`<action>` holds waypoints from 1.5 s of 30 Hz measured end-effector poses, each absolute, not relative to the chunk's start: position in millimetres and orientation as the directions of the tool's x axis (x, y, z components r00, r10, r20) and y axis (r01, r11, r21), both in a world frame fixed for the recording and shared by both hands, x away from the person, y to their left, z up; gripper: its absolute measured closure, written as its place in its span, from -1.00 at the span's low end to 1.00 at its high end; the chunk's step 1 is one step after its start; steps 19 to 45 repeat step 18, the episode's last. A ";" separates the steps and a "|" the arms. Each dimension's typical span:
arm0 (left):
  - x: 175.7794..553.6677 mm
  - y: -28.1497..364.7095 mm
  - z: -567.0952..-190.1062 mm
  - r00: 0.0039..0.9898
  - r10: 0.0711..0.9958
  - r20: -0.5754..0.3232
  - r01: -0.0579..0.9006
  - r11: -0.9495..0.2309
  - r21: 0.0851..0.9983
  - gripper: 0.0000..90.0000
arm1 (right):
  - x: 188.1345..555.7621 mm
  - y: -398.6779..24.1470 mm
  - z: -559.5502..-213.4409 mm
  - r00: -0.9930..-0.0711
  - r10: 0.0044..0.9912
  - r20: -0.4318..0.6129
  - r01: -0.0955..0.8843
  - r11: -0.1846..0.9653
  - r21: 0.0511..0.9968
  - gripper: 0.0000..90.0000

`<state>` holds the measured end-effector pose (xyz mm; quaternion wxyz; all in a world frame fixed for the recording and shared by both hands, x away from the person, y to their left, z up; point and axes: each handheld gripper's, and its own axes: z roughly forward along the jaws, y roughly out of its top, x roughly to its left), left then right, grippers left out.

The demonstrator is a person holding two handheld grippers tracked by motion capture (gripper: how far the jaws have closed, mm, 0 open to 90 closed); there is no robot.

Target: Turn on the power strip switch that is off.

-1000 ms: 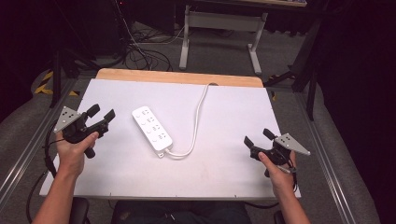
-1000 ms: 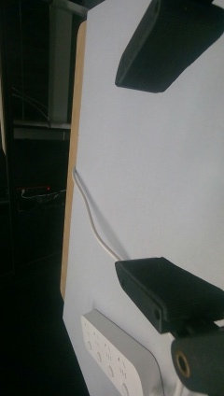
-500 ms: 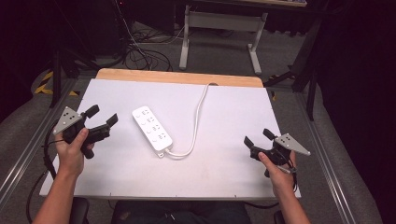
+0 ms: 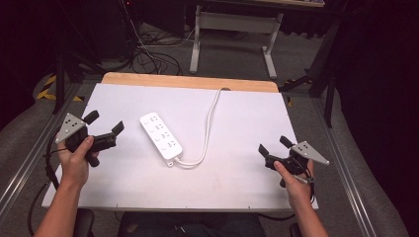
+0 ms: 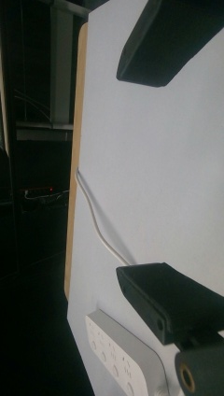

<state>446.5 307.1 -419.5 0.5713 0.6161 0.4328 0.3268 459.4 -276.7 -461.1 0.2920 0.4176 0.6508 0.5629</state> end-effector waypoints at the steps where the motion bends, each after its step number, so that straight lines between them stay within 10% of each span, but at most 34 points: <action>1: 446.5 307.2 -419.7 0.413 0.906 -0.094 0.162 0.029 0.986 -0.93 | 459.4 -276.7 -461.1 -0.481 0.872 0.090 0.215 0.018 0.976 -0.86; 45: 447.2 308.3 -422.6 0.426 0.901 -0.078 0.163 0.008 0.987 -0.85 | 458.4 -274.9 -461.4 -0.528 0.848 0.044 0.176 0.058 0.983 -0.95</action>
